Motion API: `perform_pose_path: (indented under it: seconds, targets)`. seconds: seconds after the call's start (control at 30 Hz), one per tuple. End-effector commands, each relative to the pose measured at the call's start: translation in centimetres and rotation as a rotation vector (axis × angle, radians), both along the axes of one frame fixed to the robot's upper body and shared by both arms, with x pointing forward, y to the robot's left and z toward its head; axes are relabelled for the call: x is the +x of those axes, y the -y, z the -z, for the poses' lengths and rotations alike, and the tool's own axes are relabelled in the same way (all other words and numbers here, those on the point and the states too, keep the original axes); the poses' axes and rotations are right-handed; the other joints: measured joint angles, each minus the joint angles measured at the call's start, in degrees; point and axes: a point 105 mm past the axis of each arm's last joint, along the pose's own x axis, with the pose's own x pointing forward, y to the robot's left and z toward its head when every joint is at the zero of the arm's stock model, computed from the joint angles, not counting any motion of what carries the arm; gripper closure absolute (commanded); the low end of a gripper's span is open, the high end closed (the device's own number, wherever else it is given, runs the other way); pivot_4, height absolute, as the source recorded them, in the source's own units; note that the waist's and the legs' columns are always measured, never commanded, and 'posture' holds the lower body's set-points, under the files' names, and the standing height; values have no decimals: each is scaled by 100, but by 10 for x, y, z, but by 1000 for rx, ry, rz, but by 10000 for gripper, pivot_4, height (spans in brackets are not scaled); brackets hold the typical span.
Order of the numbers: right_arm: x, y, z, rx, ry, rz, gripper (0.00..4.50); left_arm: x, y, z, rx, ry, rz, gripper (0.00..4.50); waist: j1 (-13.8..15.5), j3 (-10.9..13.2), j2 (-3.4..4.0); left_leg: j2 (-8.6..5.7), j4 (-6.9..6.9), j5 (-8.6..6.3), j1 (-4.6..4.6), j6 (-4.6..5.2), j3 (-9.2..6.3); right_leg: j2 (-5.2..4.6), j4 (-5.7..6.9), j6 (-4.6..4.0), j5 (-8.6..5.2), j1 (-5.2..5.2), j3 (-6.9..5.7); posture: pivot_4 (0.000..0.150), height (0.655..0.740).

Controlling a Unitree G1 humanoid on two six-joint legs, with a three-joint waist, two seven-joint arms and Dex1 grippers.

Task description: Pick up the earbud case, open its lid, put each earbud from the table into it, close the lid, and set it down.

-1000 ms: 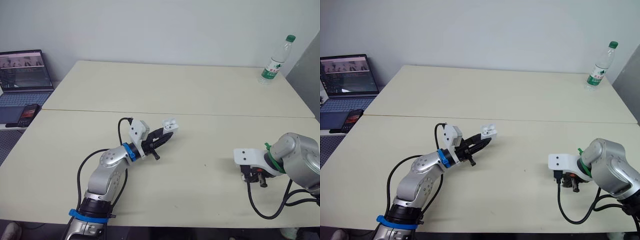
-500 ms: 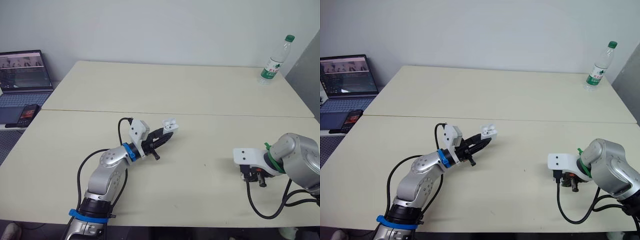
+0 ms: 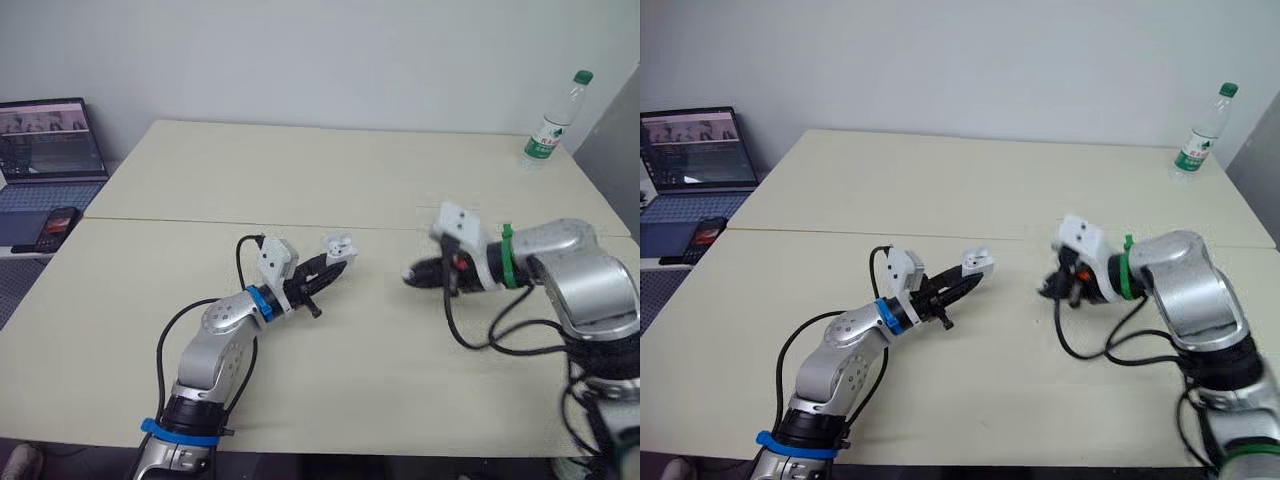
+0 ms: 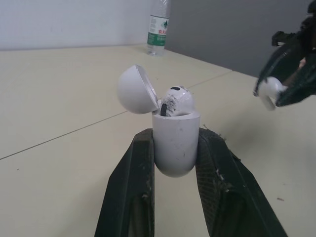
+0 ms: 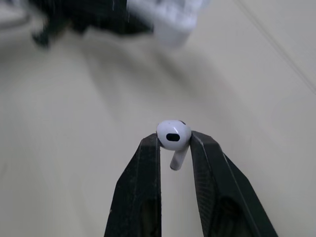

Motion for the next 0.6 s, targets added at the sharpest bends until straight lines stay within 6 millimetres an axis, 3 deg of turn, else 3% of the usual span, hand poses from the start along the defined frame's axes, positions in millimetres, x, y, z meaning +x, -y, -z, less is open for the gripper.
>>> perform_pose_path:
  seconds: [0.03,0.17,0.3,0.6]
  targets:
    - [5,-10,-42,259,122,101,37085,-1,6,-33,-90,70,11,37280,3,0,1,-1,0,0,-3,-1,0,-1,0,0,0,-3,0,1500,7389]
    - [11,-19,-62,507,170,195,37085,-1,10,-45,-162,61,18,37280,6,0,1,-4,-4,-1,-6,-2,-5,-4,0,0,0,-5,-5,1500,7389]
    - [17,-22,-69,673,165,313,37085,-5,16,-52,-194,64,37,37280,-7,-1,3,-5,-4,-1,-3,-2,0,-9,3,0,0,-5,-4,1500,7389]
    - [4,-47,-62,655,261,275,37085,-8,22,-60,-233,72,42,37280,-19,-1,4,-5,-9,-1,-2,-2,4,-5,0,0,0,-6,-1,1500,7389]
